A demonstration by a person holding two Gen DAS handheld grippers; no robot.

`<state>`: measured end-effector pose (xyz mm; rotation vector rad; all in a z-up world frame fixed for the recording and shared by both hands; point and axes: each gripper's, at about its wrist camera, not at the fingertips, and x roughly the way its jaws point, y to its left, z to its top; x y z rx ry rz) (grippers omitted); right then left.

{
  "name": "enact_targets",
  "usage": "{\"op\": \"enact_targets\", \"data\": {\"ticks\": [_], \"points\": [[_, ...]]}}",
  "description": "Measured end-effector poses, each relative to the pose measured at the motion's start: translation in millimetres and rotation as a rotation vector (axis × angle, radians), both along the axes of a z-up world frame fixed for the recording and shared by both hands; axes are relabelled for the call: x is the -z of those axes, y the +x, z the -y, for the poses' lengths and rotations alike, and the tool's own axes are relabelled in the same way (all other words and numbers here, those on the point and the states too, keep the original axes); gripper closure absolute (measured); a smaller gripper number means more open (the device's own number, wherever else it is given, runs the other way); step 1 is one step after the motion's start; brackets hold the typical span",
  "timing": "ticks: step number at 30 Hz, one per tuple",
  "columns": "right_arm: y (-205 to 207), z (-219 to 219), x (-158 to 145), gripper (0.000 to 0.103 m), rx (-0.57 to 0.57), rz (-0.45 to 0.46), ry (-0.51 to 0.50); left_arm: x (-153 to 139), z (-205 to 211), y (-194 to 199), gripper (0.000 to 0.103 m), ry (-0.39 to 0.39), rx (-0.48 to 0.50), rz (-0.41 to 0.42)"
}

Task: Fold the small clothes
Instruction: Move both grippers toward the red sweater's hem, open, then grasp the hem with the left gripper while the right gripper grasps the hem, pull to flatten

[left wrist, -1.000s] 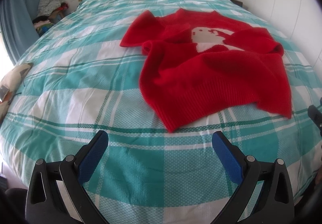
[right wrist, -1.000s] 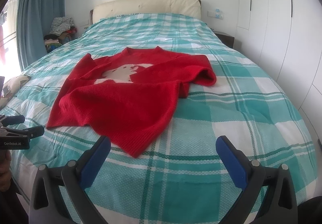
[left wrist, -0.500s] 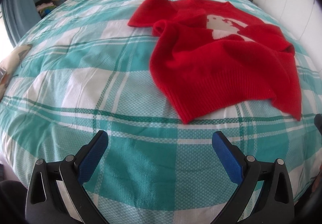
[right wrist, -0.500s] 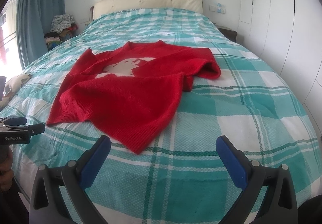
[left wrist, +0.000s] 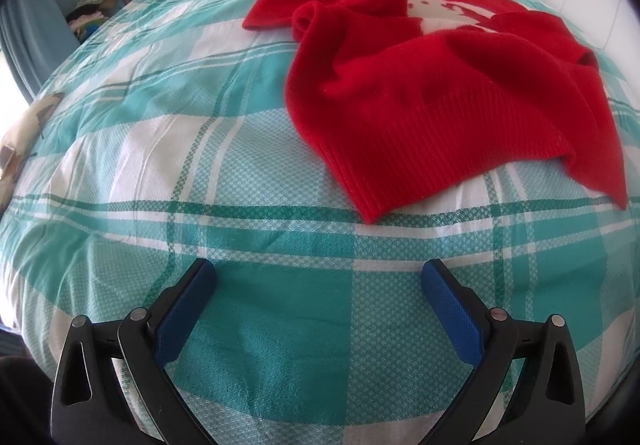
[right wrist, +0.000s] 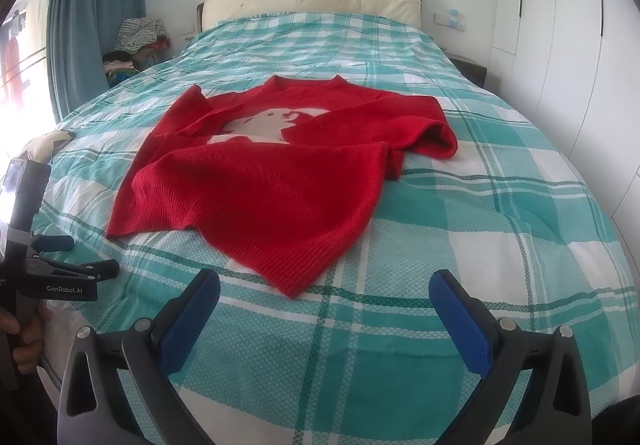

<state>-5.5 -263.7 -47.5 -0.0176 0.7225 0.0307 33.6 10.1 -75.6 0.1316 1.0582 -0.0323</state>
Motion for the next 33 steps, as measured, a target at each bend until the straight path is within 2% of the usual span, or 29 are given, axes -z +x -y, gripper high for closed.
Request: {"op": "enact_targets", "data": {"ticks": [5, 9, 17, 26, 28, 33], "points": [[1, 1, 2, 0.0, 0.004, -0.009, 0.003, 0, 0, -1, 0.0, -0.002, 0.008, 0.01], [0, 4, 0, 0.0, 0.003, -0.002, 0.044, 1, 0, 0, 0.0, -0.004, 0.022, -0.001], [1, 1, 1, 0.0, -0.006, -0.009, 0.037, 1, -2, 1, 0.0, -0.018, 0.02, -0.007], [-3, 1, -3, 0.0, -0.022, 0.024, 0.033, -1, -5, 2, 0.0, -0.033, 0.014, -0.015], [-5, 5, -9, 0.0, -0.019, 0.053, 0.048, -7, -11, 4, 0.0, -0.08, 0.007, -0.014], [-19, 25, -31, 0.0, -0.052, 0.212, 0.211, -35, -42, 11, 0.0, -0.308, 0.003, 0.053]]}}
